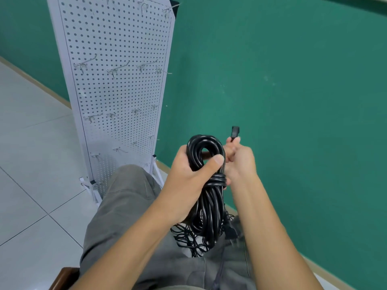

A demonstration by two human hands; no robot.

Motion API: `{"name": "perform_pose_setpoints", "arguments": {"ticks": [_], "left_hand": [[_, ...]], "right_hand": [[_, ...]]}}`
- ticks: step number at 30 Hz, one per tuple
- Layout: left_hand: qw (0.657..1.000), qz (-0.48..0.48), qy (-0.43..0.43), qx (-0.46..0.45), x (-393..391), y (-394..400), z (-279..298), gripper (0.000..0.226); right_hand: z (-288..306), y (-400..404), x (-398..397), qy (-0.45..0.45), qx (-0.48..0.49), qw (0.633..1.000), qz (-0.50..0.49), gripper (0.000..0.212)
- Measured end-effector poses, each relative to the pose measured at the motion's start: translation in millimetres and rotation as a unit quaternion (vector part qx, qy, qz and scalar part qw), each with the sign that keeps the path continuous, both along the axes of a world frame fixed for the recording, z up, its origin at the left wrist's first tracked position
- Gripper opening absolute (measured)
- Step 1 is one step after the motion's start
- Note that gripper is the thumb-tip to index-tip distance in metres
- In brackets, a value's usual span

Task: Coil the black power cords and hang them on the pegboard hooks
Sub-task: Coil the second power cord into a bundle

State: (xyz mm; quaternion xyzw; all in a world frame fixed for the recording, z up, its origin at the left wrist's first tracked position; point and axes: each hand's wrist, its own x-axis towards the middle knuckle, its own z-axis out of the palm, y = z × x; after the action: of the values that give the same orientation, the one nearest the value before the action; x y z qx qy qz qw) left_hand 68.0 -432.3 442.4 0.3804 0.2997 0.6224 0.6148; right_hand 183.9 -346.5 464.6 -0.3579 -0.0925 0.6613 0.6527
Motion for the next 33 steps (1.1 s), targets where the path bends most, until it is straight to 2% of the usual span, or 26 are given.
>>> {"name": "perform_pose_setpoints", "arguments": {"ticks": [1, 5, 9, 11, 14, 18, 22, 27, 33], "left_hand": [[1.0, 0.011, 0.003, 0.002, -4, 1, 3, 0.047], [0.999, 0.052, 0.009, -0.014, -12, 9, 5, 0.053], [0.997, 0.06, 0.044, -0.019, -14, 9, 2, 0.051], [0.996, 0.054, 0.063, -0.02, -14, 8, 0, 0.043], [0.995, 0.044, 0.078, -0.036, -13, 8, -2, 0.049], [0.994, 0.027, 0.089, -0.063, -14, 8, -2, 0.043], [0.993, -0.027, 0.095, -0.072, -16, 9, -3, 0.06], [0.993, -0.086, 0.021, -0.072, -8, 5, -2, 0.072], [0.991, -0.095, -0.061, -0.071, -10, 3, 1, 0.068]], "right_hand": [[6, -4, 2, 0.002, 0.047, 0.999, 0.006, 0.028], [33, -42, 13, -0.146, 0.198, 0.967, 0.069, 0.025], [42, -78, 15, -0.22, 0.264, 0.933, 0.109, 0.025], [40, -90, 15, -0.252, 0.279, 0.92, 0.109, 0.023], [35, -101, 12, -0.294, 0.294, 0.903, 0.11, 0.017], [29, -108, 9, -0.296, 0.303, 0.9, 0.105, 0.011], [26, -107, 7, -0.321, 0.278, 0.903, 0.069, 0.029], [25, -105, 14, -0.366, 0.272, 0.889, 0.034, 0.022], [27, -107, 23, -0.492, 0.288, 0.822, -0.013, 0.006]]}}
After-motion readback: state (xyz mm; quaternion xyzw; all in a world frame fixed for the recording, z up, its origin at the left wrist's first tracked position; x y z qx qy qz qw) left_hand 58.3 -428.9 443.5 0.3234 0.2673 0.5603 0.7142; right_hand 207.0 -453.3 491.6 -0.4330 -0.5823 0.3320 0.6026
